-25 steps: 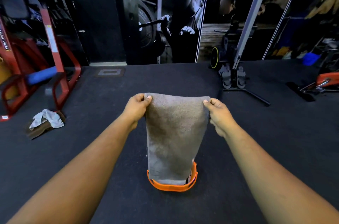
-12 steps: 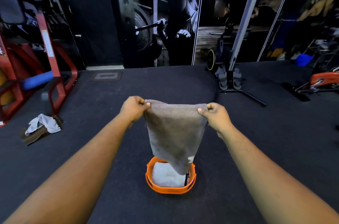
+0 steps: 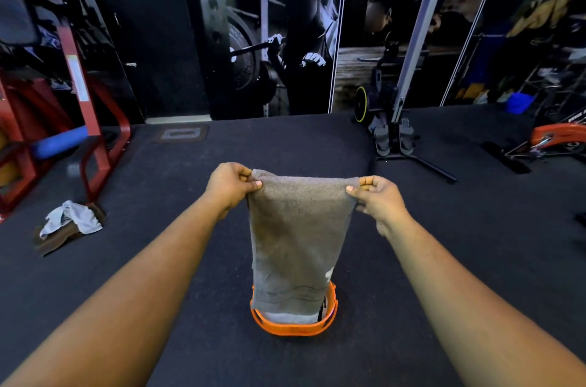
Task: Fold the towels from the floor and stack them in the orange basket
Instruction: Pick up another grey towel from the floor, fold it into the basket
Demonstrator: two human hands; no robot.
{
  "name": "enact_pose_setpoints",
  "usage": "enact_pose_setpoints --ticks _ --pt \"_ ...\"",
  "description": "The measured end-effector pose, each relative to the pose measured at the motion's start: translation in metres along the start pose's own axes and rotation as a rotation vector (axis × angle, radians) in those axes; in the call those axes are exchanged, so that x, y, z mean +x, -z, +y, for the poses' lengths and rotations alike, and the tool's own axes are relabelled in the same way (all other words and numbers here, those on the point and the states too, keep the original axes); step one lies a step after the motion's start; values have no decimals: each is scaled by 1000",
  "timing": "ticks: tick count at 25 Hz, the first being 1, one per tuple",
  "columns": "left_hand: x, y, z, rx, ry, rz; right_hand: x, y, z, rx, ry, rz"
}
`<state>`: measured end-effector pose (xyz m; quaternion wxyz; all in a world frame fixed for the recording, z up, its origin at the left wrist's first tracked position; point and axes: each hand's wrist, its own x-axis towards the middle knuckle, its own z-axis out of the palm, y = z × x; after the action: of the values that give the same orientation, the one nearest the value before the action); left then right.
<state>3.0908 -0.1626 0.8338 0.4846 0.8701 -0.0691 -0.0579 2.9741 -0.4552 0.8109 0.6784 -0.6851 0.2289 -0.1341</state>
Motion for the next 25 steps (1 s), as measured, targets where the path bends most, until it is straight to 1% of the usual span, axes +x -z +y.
enact_pose_setpoints --ticks 3,6,8,10,12,13,15,16,17,18,19,21,22,23,24,25 --pt "-4 0 5 -26 2 124 -4 -1 1 -37 76 30" --pt "-7 1 10 -16 -54 122 -5 1 0 -116 136 13" --pt "-8 5 10 58 -105 111 -4 4 -2 -178 173 9" --pt "-9 9 12 230 -181 110 -2 8 -7 -353 241 24" --pt "-15 12 17 478 -259 134 -4 9 -14 -583 333 58" --pt "-17 13 19 584 -283 139 -4 9 -18 -657 373 81" --pt "-19 15 23 732 -333 157 -2 10 -23 -688 430 109" --pt "-19 15 23 763 -353 175 -1 12 -25 -680 454 107" --pt "-19 16 22 737 -363 181 2 13 -25 -668 459 90" --pt "-19 15 20 622 -361 159 4 14 -25 -626 446 58" --pt "-20 16 20 419 -336 106 6 14 -26 -533 416 14" --pt "-25 17 26 -55 -288 -4 2 9 -36 -225 391 -74" --pt "-26 17 32 -188 -295 -3 -3 6 -43 -36 400 -99" --pt "-28 15 40 -254 -318 25 -10 3 -49 142 405 -121" --pt "-29 12 48 -280 -343 65 -15 1 -47 252 391 -163" --pt "-29 9 55 -279 -358 96 -21 -3 -36 254 346 -222"
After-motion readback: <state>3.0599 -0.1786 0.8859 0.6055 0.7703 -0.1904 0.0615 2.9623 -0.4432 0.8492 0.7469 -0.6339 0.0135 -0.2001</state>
